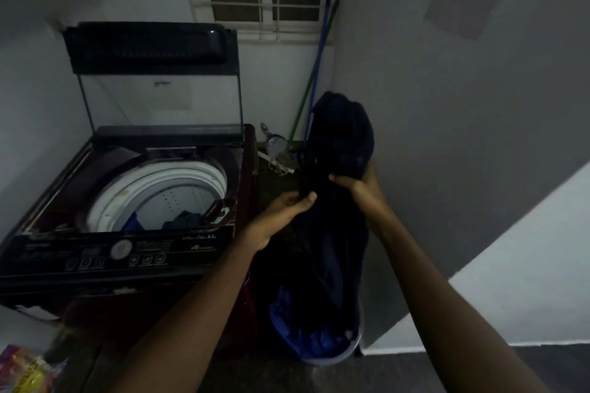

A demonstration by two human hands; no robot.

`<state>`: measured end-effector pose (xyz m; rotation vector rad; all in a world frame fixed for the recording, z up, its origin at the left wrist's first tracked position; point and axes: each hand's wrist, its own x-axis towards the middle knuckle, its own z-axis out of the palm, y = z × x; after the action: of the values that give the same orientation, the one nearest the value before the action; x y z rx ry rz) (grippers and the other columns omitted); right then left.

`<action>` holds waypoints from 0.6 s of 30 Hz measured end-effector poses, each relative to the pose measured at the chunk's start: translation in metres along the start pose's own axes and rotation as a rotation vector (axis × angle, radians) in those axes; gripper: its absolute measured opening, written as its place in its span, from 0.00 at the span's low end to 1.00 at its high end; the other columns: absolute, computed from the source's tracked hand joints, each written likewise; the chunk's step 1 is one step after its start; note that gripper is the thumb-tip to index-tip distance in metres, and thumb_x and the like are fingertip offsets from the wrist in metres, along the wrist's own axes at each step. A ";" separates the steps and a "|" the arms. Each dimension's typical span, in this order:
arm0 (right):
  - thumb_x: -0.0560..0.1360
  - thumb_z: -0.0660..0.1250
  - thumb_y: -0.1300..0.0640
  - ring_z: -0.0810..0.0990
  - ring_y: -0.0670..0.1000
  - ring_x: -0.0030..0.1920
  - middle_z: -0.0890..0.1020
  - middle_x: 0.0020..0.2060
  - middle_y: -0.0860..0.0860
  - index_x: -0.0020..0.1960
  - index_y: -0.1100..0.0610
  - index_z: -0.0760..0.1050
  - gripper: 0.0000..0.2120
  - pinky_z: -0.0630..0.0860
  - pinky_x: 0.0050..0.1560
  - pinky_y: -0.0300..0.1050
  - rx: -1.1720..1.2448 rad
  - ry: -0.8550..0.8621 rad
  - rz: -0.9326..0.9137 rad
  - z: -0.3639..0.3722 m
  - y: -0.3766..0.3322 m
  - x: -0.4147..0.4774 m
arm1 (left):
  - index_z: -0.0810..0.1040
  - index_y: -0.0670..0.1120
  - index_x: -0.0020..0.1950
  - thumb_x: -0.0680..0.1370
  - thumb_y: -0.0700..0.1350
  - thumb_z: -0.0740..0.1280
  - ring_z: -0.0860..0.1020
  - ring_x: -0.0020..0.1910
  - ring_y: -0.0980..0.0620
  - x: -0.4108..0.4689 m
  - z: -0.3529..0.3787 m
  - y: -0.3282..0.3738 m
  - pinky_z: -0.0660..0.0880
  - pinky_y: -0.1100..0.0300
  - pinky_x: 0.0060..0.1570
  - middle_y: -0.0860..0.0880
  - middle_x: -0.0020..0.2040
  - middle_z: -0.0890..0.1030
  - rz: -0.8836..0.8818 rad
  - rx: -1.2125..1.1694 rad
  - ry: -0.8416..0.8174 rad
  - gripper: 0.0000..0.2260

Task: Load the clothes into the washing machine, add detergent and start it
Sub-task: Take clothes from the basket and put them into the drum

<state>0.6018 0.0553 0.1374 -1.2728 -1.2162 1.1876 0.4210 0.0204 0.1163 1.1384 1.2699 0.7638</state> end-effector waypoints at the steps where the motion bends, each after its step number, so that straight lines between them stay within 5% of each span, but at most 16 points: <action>1: 0.69 0.75 0.56 0.79 0.48 0.54 0.76 0.58 0.49 0.68 0.53 0.63 0.32 0.79 0.47 0.42 0.046 -0.035 0.028 0.002 -0.004 0.001 | 0.76 0.52 0.65 0.75 0.67 0.62 0.80 0.57 0.57 -0.005 0.004 0.002 0.74 0.65 0.54 0.55 0.58 0.81 -0.012 -0.078 -0.051 0.26; 5: 0.69 0.69 0.34 0.72 0.47 0.66 0.68 0.69 0.45 0.76 0.45 0.51 0.43 0.73 0.64 0.46 0.062 -0.233 0.082 0.015 -0.023 0.003 | 0.73 0.47 0.71 0.74 0.69 0.55 0.78 0.64 0.48 -0.005 0.005 0.011 0.76 0.55 0.62 0.45 0.65 0.80 0.069 -0.604 -0.127 0.34; 8: 0.64 0.50 0.20 0.53 0.47 0.76 0.49 0.77 0.44 0.78 0.45 0.42 0.51 0.55 0.76 0.51 -0.175 -0.285 0.125 0.026 -0.026 0.001 | 0.72 0.47 0.72 0.73 0.67 0.60 0.77 0.66 0.47 -0.003 0.008 0.022 0.75 0.52 0.64 0.44 0.67 0.78 0.133 -0.663 -0.105 0.34; 10: 0.62 0.45 0.18 0.49 0.50 0.77 0.45 0.78 0.46 0.78 0.44 0.42 0.51 0.52 0.76 0.56 -0.253 -0.304 0.169 0.030 -0.020 -0.001 | 0.75 0.47 0.68 0.70 0.64 0.69 0.80 0.62 0.47 -0.001 0.016 0.028 0.76 0.50 0.63 0.44 0.64 0.80 0.121 -0.609 -0.020 0.32; 13: 0.68 0.45 0.22 0.65 0.46 0.71 0.62 0.74 0.45 0.77 0.42 0.53 0.43 0.66 0.71 0.48 -0.111 -0.461 0.157 0.023 -0.017 -0.009 | 0.80 0.46 0.60 0.64 0.56 0.80 0.84 0.53 0.46 0.011 0.019 0.024 0.81 0.47 0.54 0.44 0.56 0.84 0.109 -0.644 0.259 0.29; 15: 0.74 0.46 0.30 0.76 0.42 0.60 0.76 0.62 0.43 0.72 0.48 0.66 0.35 0.74 0.57 0.37 -0.061 -0.428 0.130 0.014 -0.018 -0.018 | 0.80 0.44 0.62 0.66 0.52 0.80 0.84 0.52 0.44 0.017 0.015 0.023 0.81 0.47 0.50 0.44 0.55 0.84 0.111 -0.732 0.349 0.27; 18: 0.73 0.64 0.40 0.74 0.46 0.63 0.75 0.64 0.45 0.70 0.49 0.68 0.28 0.71 0.53 0.33 -0.105 -0.331 0.058 -0.009 0.008 -0.027 | 0.79 0.42 0.63 0.68 0.50 0.77 0.83 0.52 0.42 0.020 0.009 0.033 0.81 0.51 0.45 0.42 0.56 0.84 0.063 -0.882 0.417 0.26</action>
<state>0.6102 0.0279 0.1305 -1.2265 -1.5056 1.4333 0.4378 0.0472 0.1396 0.3037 1.0320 1.4706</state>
